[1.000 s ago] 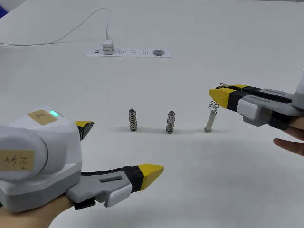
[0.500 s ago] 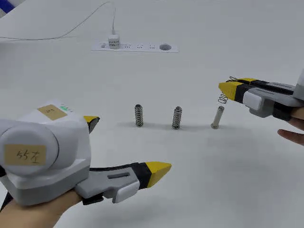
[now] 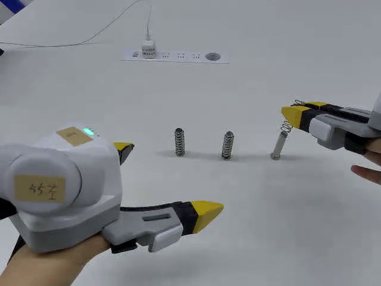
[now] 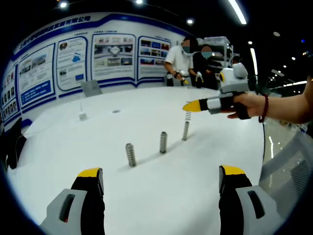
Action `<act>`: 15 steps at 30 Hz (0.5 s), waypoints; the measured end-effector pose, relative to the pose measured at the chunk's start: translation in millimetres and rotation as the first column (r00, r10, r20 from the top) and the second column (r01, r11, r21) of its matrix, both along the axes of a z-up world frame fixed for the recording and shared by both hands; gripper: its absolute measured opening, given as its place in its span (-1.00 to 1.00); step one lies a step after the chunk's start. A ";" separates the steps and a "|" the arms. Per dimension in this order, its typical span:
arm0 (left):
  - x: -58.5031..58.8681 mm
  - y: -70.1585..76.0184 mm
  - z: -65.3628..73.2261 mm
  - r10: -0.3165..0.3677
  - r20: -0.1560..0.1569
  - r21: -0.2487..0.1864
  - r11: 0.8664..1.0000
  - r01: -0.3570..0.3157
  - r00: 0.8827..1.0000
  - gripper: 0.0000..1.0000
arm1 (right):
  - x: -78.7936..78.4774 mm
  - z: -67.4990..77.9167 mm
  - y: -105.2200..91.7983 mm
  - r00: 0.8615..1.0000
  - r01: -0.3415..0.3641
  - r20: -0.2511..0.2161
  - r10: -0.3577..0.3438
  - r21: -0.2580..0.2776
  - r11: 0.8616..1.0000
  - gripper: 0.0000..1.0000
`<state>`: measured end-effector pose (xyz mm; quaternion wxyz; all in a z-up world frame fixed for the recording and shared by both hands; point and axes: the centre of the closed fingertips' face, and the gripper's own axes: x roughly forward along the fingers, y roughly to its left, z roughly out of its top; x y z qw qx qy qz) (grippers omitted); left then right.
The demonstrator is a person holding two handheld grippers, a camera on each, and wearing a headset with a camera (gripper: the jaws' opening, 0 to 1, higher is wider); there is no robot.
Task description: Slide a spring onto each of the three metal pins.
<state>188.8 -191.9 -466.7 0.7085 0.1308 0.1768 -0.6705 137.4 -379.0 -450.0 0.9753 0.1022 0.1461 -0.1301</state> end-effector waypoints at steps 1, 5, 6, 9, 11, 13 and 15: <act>0.0 -0.3 0.6 0.000 -0.002 -0.003 1.000 0.000 1.000 1.00 | 0.1 -1.5 0.2 1.000 0.000 -0.003 0.000 0.002 1.000 -0.76; 0.5 -0.2 0.8 0.001 -0.001 -0.004 1.000 -0.001 1.000 1.00 | 0.1 -4.0 1.6 1.000 -0.001 -0.008 0.001 0.000 1.000 -0.76; 0.7 -0.3 0.8 0.001 -0.002 -0.004 1.000 -0.001 1.000 1.00 | 0.1 -4.5 2.6 1.000 -0.005 -0.011 0.005 -0.006 1.000 -0.76; 1.2 -0.5 0.8 0.001 -0.001 -0.005 1.000 -0.001 1.000 1.00 | 0.0 -4.7 4.8 1.000 -0.012 -0.014 0.012 -0.020 1.000 -0.76; 1.3 -0.7 0.9 0.002 -0.001 -0.006 1.000 -0.002 1.000 1.00 | 0.3 -5.2 5.6 1.000 -0.015 -0.017 0.015 -0.022 1.000 -0.76; 2.2 -1.2 1.4 0.005 0.006 -0.012 1.000 -0.005 1.000 1.00 | 0.3 -6.6 6.1 1.000 -0.015 -0.023 0.015 -0.029 0.999 -0.76; 2.0 -1.9 2.8 0.004 0.007 -0.020 1.000 -0.004 1.000 1.00 | 0.5 -7.6 7.2 0.999 -0.019 -0.028 0.018 -0.044 0.999 -0.76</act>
